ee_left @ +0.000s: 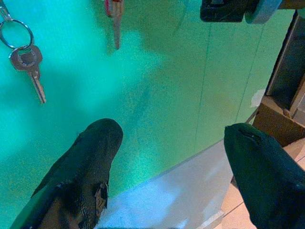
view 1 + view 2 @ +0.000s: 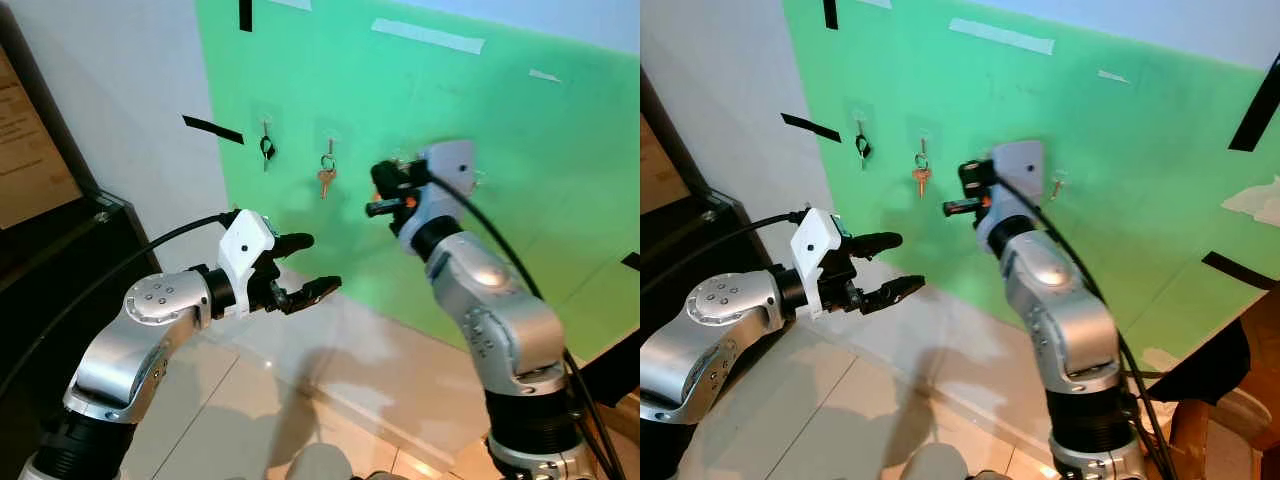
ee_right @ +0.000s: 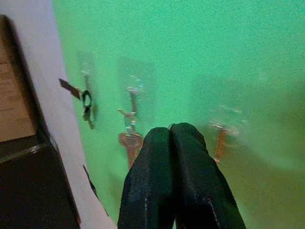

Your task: Hang keys on a hook

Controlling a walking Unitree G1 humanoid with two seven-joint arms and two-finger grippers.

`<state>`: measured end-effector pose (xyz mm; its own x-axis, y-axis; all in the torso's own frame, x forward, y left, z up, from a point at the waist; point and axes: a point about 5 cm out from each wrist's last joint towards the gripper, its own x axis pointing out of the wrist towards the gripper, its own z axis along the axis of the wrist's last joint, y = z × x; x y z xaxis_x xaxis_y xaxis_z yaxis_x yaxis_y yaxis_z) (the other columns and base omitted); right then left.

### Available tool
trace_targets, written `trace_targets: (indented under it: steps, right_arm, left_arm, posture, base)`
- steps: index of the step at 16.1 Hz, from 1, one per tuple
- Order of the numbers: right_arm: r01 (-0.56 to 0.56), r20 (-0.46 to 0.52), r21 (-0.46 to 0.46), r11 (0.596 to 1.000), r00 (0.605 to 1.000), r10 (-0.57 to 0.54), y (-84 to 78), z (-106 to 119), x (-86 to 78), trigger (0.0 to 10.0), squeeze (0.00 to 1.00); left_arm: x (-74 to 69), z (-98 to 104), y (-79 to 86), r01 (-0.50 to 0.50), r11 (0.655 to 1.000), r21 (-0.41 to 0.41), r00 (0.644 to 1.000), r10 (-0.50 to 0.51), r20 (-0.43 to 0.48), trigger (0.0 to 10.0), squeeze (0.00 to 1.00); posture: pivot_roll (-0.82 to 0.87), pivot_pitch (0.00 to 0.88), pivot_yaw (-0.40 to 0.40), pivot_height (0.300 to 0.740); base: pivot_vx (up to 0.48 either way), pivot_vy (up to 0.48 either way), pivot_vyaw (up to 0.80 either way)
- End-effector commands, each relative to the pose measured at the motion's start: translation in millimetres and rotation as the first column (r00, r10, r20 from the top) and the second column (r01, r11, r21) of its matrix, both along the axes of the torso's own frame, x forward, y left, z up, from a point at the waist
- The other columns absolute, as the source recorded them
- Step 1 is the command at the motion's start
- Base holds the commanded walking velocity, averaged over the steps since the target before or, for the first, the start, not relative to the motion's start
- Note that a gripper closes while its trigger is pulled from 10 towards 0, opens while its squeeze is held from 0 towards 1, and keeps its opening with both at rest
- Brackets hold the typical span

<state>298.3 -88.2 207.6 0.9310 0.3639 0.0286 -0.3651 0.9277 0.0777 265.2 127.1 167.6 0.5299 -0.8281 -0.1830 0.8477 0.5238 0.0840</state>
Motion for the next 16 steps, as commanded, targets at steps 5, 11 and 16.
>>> trace_targets:
  steps: [5,11,16]
  right_arm:
    - [0.036,0.015,-0.035,0.999,0.999,-0.035,-3.6,-2.0,2.8,10.0,0.00]
    - [0.153,0.024,0.011,0.988,0.988,-0.154,-26.8,0.8,4.3,10.0,0.00]
    - [0.145,-0.021,-0.035,0.989,0.989,-0.146,-34.4,-10.6,-5.4,10.0,0.00]
  left_arm:
    - [1.1,2.0,-1.9,0.013,1.000,0.018,1.000,-0.014,0.012,10.0,0.00]
    - [0.7,1.6,-1.3,0.015,1.000,0.024,1.000,-0.015,0.011,10.0,0.00]
    - [-0.2,0.5,-1.6,0.020,0.999,0.025,1.000,-0.020,0.008,10.0,0.00]
  posture:
    - [-0.01,0.000,-0.040,0.740]
    - [-0.01,0.000,-0.038,0.740]
    - [-0.01,0.000,-0.035,0.740]
  base:
    - [0.000,0.000,0.00]
    - [0.000,0.000,0.00]
    - [0.000,0.000,0.00]
